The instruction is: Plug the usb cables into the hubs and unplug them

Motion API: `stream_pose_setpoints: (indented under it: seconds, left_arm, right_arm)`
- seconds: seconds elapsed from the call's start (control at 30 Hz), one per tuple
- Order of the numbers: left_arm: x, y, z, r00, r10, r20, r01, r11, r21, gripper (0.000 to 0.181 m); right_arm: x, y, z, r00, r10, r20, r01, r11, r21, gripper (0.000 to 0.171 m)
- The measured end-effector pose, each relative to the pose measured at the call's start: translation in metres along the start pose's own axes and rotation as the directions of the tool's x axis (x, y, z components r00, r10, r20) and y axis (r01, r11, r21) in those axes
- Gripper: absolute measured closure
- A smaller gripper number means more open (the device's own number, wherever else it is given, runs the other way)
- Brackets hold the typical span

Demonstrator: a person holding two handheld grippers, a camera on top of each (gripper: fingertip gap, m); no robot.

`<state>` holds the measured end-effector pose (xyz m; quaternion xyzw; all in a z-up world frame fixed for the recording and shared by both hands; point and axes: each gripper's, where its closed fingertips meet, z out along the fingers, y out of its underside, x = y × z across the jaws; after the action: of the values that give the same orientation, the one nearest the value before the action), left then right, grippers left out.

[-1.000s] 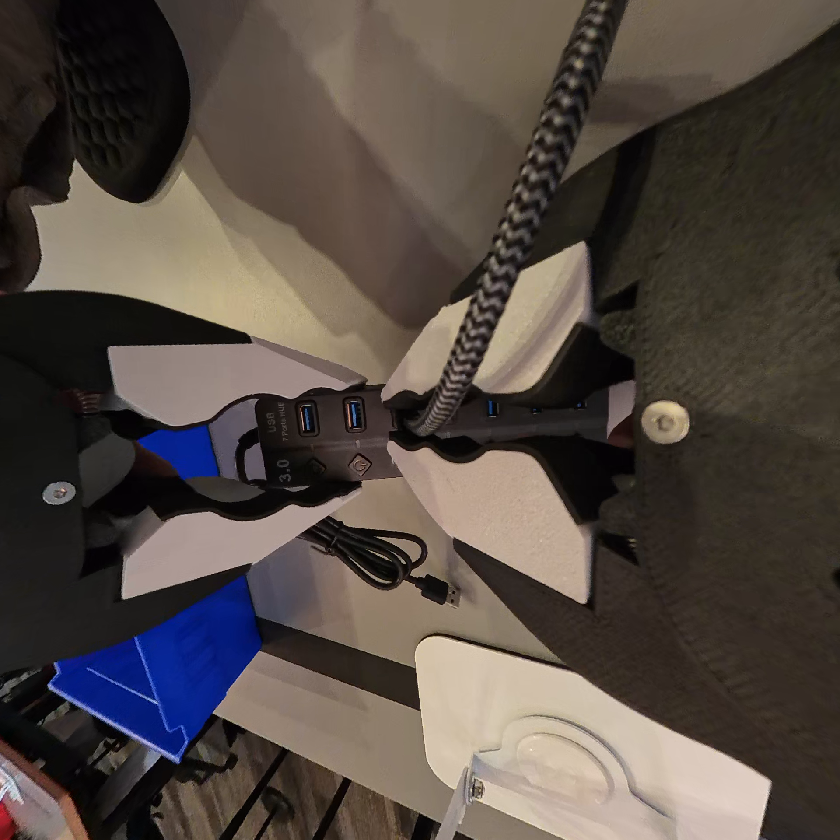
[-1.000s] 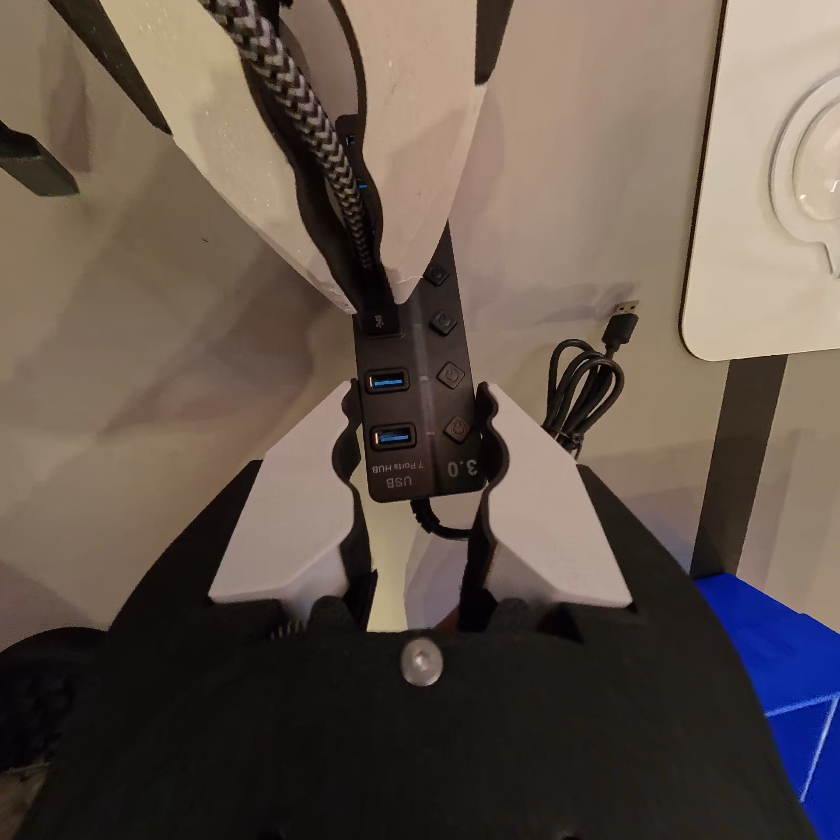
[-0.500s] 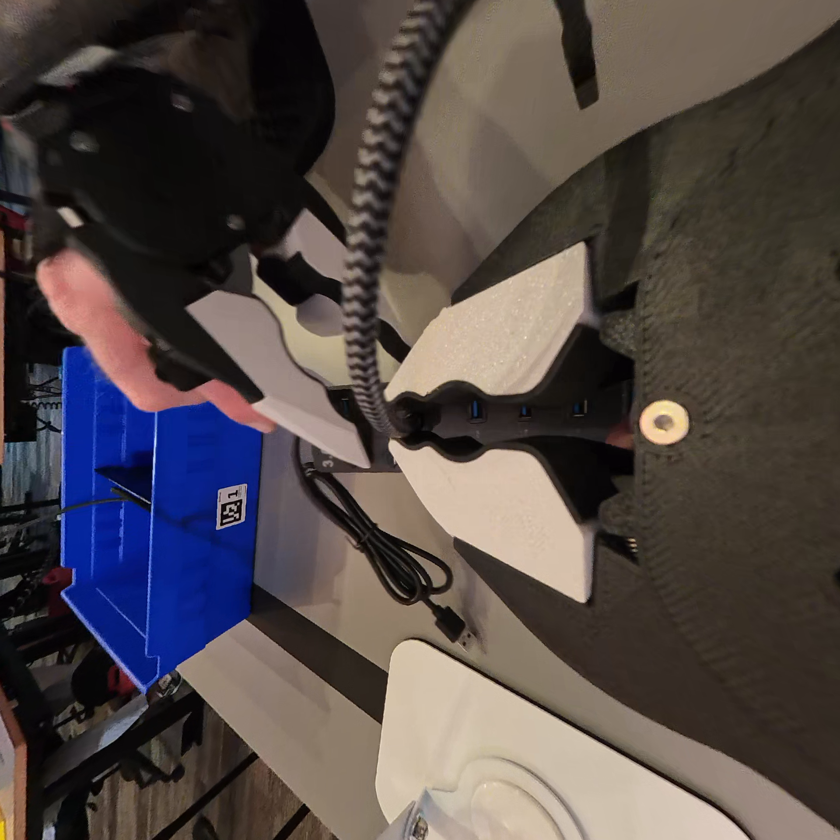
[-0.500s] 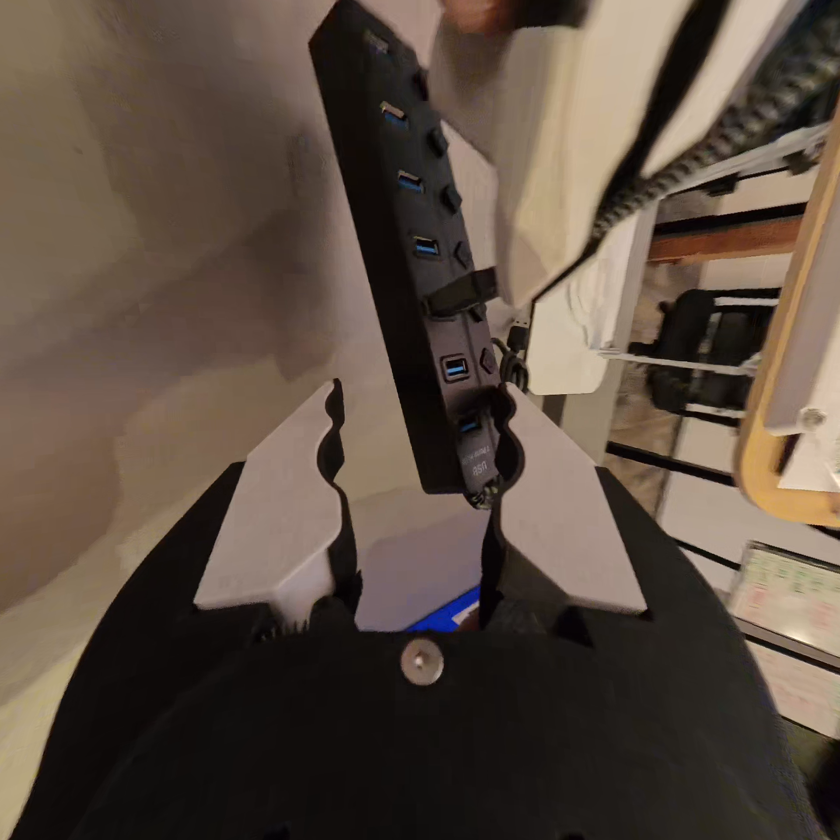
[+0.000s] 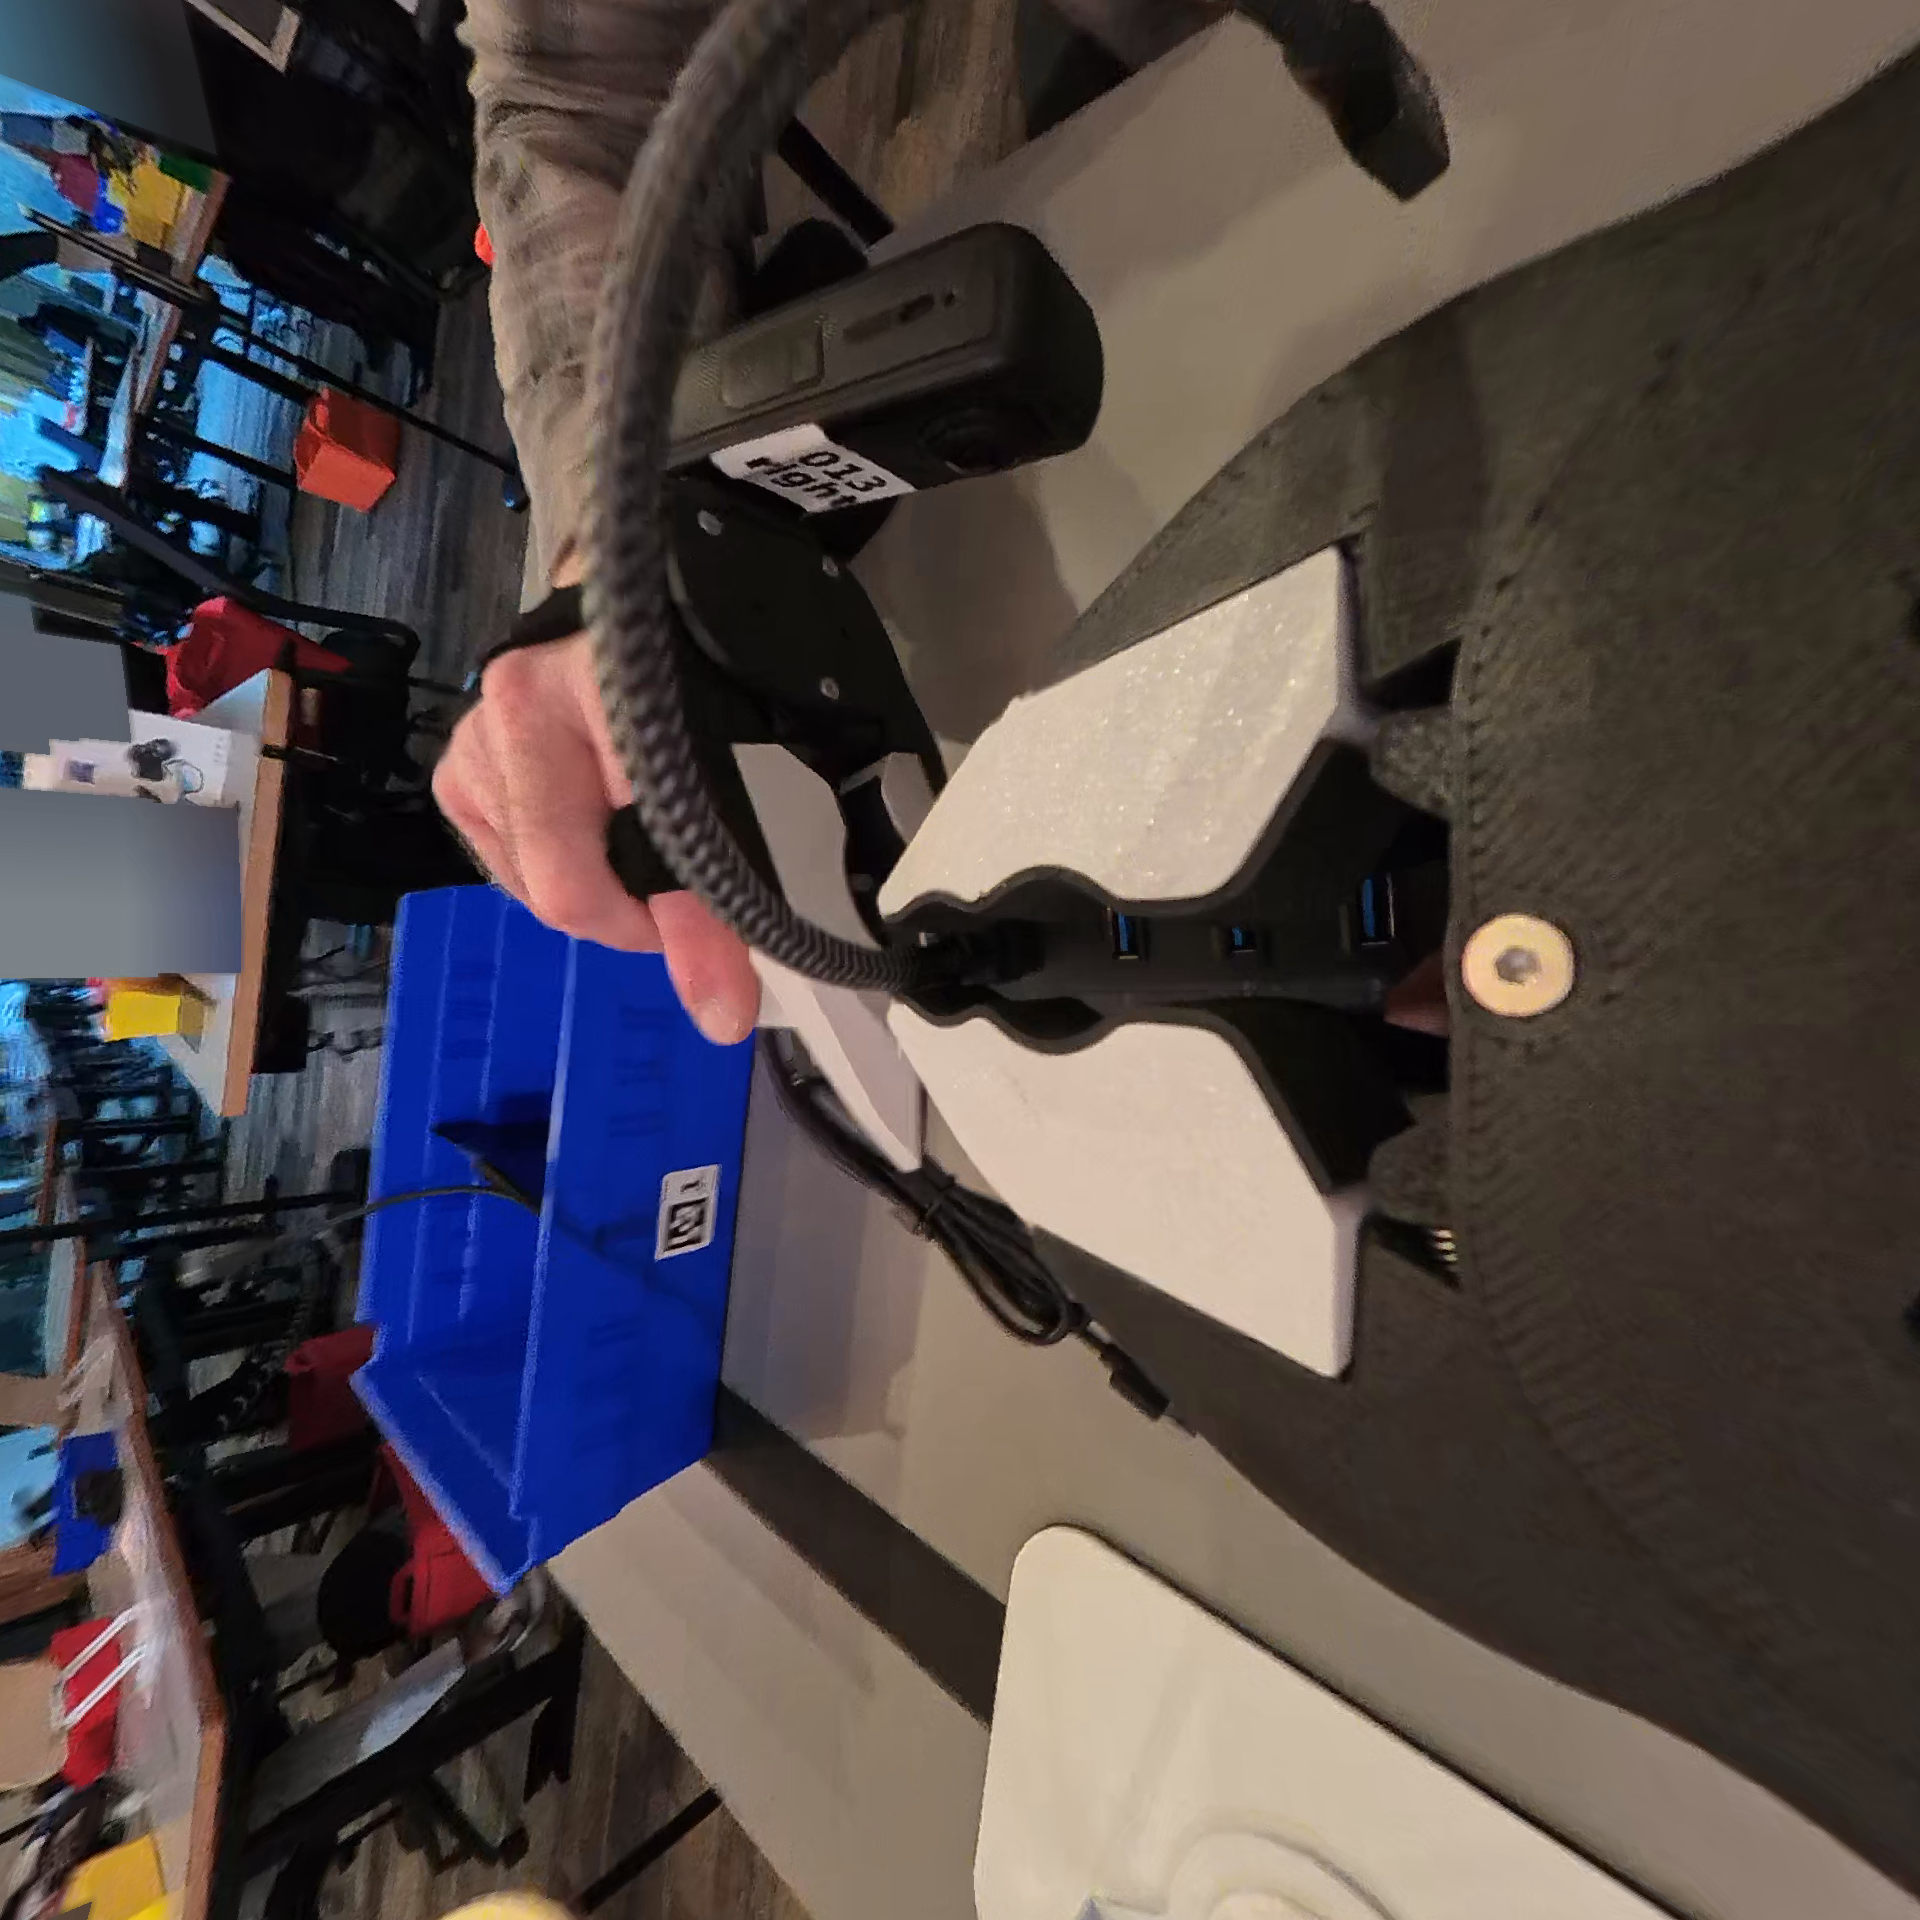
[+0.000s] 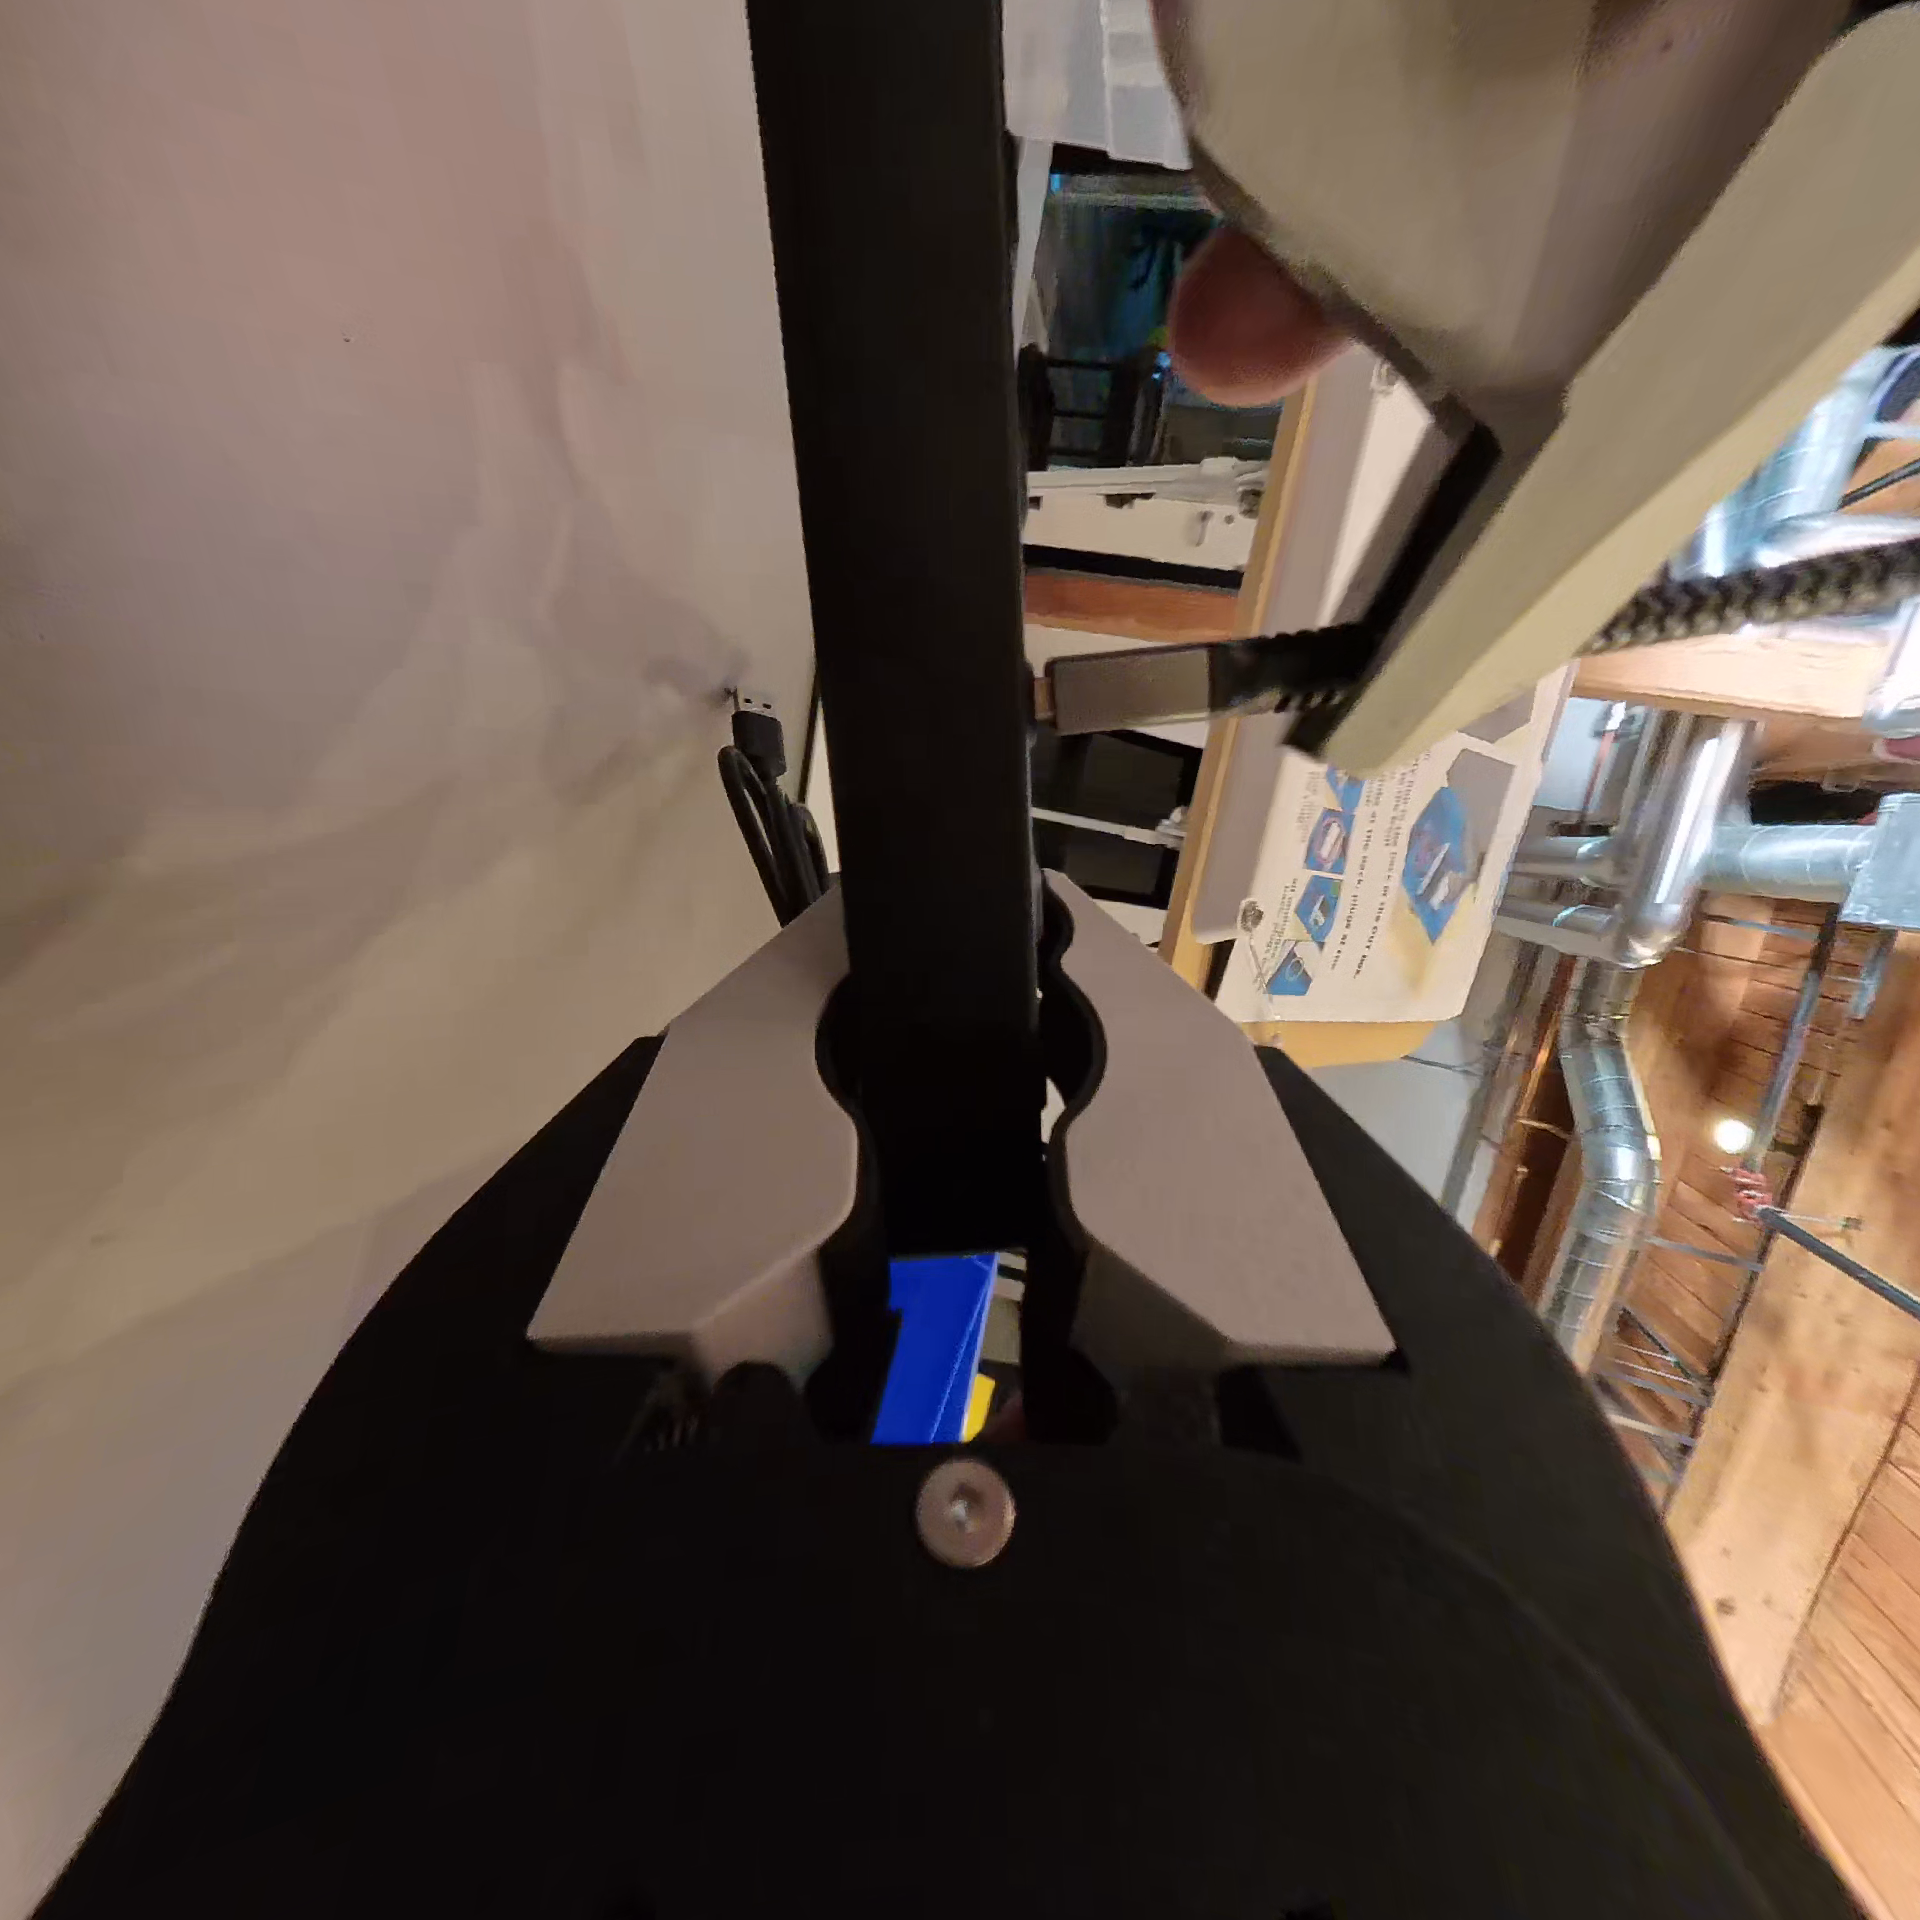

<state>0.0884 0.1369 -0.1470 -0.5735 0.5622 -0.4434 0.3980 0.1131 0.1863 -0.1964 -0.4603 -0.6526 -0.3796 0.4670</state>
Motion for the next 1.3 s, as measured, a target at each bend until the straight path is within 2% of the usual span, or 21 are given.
stream_pose_setpoints:
  seconds: [0.07,0.13,0.23,0.33,0.5,0.6,0.73,0.8,0.9,1.0,1.2,1.3]
  left_arm:
    - [0.0,-0.016,-0.008,1.0,0.01,0.008,-0.01,0.997,0.071,0.143]
    - [-0.004,-0.029,-0.02,0.998,0.044,0.051,-0.049,0.993,0.109,0.134]
    - [-0.007,-0.043,-0.038,0.994,0.08,0.076,-0.091,0.984,0.155,0.133]
    - [-0.015,-0.065,-0.06,0.987,0.087,0.132,-0.119,0.959,0.259,0.13]
    - [-0.016,-0.074,-0.075,0.986,0.104,0.128,-0.142,0.931,0.337,0.128]
    - [-0.017,-0.067,-0.068,0.982,0.123,0.141,-0.161,0.941,0.298,0.127]
    - [-0.021,-0.054,-0.058,0.978,0.143,0.155,-0.177,0.956,0.235,0.129]
    - [-0.023,-0.047,-0.053,0.976,0.152,0.157,-0.183,0.962,0.202,0.13]
    - [-0.025,-0.04,-0.048,0.975,0.158,0.157,-0.186,0.966,0.178,0.131]
    - [-0.027,-0.034,-0.045,0.974,0.166,0.157,-0.19,0.97,0.154,0.132]
    - [-0.027,-0.023,-0.038,0.971,0.183,0.15,-0.201,0.974,0.109,0.133]
    - [-0.026,-0.018,-0.033,0.97,0.196,0.141,-0.209,0.974,0.083,0.133]
  right_arm:
    - [0.002,0.004,-0.001,0.999,0.035,0.012,-0.034,0.999,-0.008,0.147]
    - [0.006,0.01,-0.003,0.997,0.082,0.012,-0.082,0.997,-0.009,0.148]
    - [0.024,0.026,-0.01,0.989,0.146,-0.019,-0.147,0.989,-0.024,0.147]
    - [0.055,0.057,-0.02,0.978,0.199,-0.063,-0.203,0.978,-0.058,0.147]
    - [0.117,0.14,-0.035,0.909,0.392,-0.139,-0.408,0.905,-0.118,0.147]
    - [0.14,0.193,-0.039,0.841,0.517,-0.161,-0.538,0.831,-0.143,0.147]
    - [0.145,0.255,-0.035,0.75,0.635,-0.183,-0.661,0.725,-0.193,0.147]
    - [0.137,0.281,-0.03,0.709,0.682,-0.18,-0.704,0.672,-0.229,0.147]
    - [0.111,0.311,-0.015,0.589,0.792,-0.16,-0.801,0.545,-0.249,0.147]
    - [0.075,0.333,0.001,0.542,0.828,-0.144,-0.821,0.484,-0.304,0.146]
    - [-0.01,0.359,0.022,0.542,0.839,-0.046,-0.731,0.444,-0.518,0.146]
    - [-0.037,0.367,0.025,0.569,0.822,0.018,-0.646,0.46,-0.609,0.146]
